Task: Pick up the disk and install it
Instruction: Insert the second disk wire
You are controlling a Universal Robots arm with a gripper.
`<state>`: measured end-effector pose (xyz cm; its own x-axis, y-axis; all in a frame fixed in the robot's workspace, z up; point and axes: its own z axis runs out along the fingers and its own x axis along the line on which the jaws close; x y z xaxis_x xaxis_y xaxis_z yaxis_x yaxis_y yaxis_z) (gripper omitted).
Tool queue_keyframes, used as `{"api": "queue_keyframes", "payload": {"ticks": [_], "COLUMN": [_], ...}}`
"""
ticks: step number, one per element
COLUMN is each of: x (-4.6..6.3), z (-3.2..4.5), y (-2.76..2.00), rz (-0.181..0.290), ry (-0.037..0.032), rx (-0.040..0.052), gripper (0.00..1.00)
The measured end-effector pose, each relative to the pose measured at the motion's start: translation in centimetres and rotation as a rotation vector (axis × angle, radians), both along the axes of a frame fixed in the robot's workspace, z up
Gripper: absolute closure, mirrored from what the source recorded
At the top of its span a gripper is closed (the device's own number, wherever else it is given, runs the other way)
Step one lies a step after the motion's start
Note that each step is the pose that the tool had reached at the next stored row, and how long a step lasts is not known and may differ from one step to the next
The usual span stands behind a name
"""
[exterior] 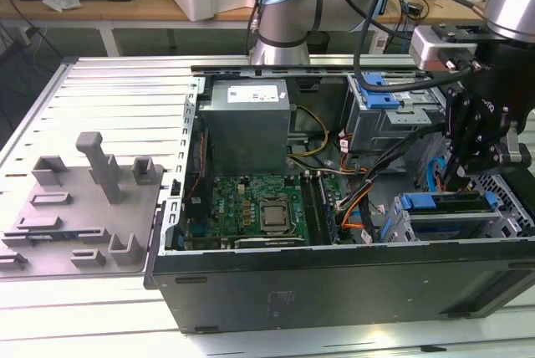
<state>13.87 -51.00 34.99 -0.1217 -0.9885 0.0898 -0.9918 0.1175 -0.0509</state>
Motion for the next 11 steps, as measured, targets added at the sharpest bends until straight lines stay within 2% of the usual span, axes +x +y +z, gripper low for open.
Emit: {"api": "queue_keyframes", "payload": {"ticks": [6,11], "x": [0.0,0.0], "z": [-0.05,-0.04], "y": [-0.03,-0.24], "rz": [0.009,0.022], "ry": [0.0,0.0], "rx": [0.0004,0.0001], "gripper": [0.84,0.84]}}
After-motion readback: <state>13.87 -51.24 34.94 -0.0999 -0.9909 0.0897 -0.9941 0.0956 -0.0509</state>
